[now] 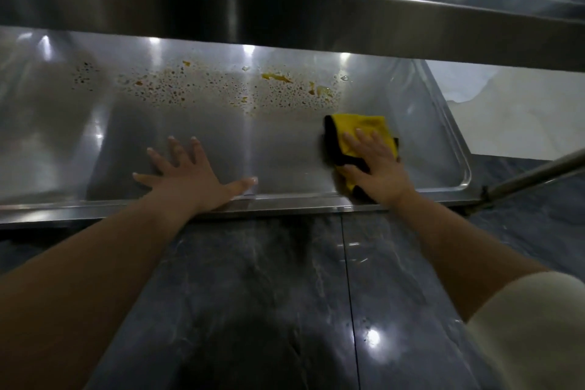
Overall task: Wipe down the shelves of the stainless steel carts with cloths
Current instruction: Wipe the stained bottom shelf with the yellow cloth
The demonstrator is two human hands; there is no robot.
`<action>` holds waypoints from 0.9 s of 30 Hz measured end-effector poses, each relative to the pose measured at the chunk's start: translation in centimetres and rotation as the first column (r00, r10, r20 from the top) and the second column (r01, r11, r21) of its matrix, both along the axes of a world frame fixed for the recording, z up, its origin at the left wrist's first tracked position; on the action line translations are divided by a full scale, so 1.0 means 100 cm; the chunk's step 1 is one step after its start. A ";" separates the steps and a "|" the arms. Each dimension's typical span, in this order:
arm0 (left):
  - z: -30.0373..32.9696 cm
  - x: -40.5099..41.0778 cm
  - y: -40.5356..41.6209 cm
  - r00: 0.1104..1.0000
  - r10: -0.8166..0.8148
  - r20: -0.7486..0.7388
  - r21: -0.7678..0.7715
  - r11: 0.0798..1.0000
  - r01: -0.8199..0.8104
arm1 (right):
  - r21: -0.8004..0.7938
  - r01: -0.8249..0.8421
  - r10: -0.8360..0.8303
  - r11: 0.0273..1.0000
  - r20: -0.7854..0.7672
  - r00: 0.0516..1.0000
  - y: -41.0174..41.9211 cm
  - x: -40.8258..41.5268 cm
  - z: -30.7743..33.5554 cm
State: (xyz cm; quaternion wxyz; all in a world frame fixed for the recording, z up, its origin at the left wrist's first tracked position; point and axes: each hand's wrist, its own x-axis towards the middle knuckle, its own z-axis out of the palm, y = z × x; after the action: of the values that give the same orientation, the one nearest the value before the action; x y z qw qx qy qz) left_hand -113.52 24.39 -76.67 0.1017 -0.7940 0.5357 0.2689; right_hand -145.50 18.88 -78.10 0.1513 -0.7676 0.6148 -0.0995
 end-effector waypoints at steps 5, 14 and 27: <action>-0.009 -0.003 0.000 0.999 0.007 0.050 0.025 1.000 -0.008 | 0.024 0.302 -0.303 0.953 0.005 0.953 -0.017 -0.061 -0.002; -0.009 0.003 -0.011 0.997 0.010 0.071 0.129 0.991 -0.019 | -0.004 0.043 -0.043 0.999 -0.170 0.985 -0.017 0.079 -0.005; -0.004 -0.006 -0.004 0.997 0.009 0.076 0.079 0.997 -0.015 | -0.007 0.294 -0.294 0.956 0.012 0.956 -0.037 -0.073 -0.003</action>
State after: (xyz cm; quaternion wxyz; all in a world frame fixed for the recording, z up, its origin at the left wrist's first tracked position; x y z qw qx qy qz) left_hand -114.13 24.03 -77.11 0.1516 -0.8021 0.5155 0.2606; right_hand -152.80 15.19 -78.38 0.1350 -0.6677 0.7208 -0.1278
